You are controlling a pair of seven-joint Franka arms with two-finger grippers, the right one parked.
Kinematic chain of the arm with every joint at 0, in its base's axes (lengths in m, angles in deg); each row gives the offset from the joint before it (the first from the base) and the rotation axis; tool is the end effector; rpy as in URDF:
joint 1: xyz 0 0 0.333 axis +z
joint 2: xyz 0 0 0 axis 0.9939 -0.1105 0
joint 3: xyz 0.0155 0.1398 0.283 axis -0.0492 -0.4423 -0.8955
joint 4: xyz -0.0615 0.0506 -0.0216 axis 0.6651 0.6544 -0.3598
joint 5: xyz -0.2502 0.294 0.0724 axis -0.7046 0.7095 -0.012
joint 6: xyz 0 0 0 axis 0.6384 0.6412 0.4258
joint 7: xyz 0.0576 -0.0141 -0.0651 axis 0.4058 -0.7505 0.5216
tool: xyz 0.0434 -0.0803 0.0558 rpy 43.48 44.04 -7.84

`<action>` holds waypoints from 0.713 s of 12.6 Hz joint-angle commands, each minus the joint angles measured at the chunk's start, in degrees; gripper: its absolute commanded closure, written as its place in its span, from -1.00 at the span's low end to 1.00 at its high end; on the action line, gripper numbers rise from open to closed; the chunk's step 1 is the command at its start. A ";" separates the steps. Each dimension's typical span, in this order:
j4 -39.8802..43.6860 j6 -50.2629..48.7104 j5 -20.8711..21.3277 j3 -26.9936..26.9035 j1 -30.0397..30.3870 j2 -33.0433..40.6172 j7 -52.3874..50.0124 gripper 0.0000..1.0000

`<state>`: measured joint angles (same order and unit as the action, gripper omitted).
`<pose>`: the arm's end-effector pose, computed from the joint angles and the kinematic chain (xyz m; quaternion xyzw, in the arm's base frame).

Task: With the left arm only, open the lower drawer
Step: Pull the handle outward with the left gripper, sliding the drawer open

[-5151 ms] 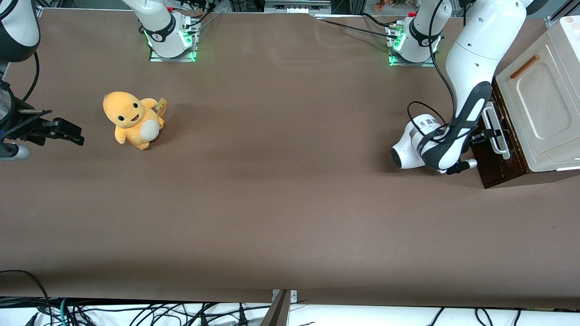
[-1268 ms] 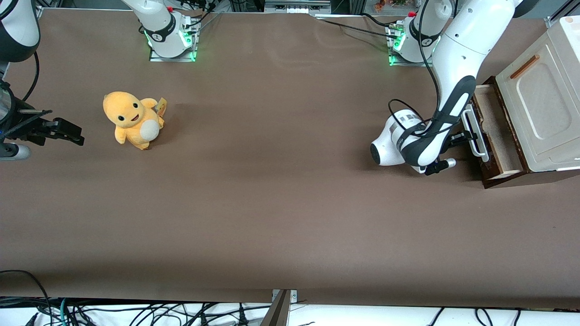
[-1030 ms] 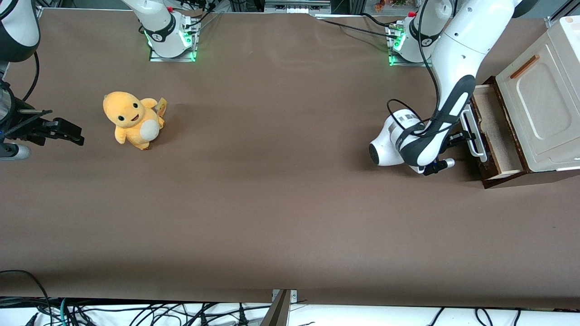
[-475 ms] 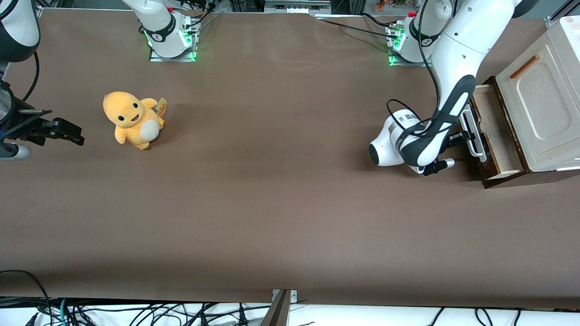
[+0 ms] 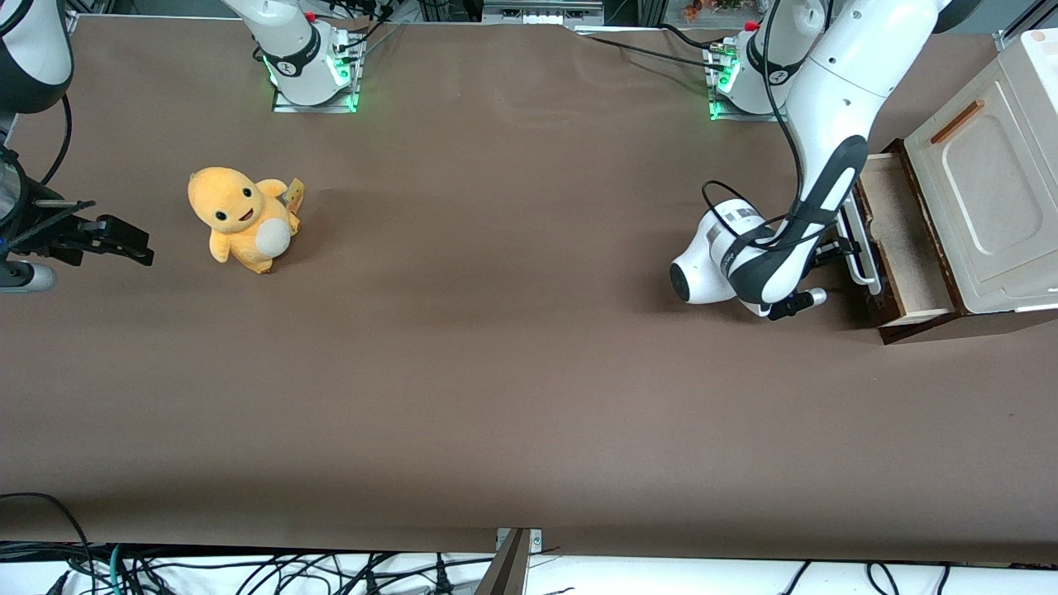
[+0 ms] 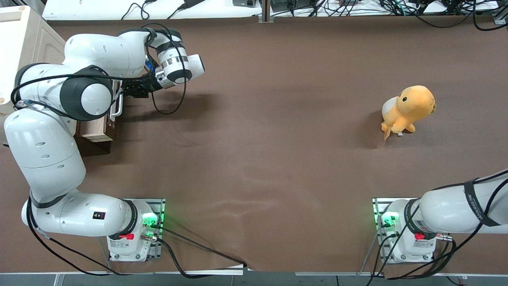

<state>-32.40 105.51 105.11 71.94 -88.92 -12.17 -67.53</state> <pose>0.5207 -0.0973 0.1749 -0.7636 -0.0851 0.1195 0.6288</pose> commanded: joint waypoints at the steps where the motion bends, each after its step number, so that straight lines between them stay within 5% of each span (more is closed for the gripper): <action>1: 1.62 -1.11 -2.57 0.37 -0.45 -0.34 0.87 0.77; 3: 1.62 -1.28 -2.57 0.37 -0.45 -0.43 0.96 0.53; 4: 1.62 -1.29 -2.48 0.37 -0.45 -0.60 1.13 -0.12; 6: 1.62 -1.29 -1.87 0.37 -0.28 -0.95 1.05 -0.34; 9: 1.71 -1.29 -1.95 0.37 -0.27 -1.04 1.83 -0.31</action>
<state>-32.04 105.46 104.17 72.19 -88.93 -12.61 -67.19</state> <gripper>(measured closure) 0.330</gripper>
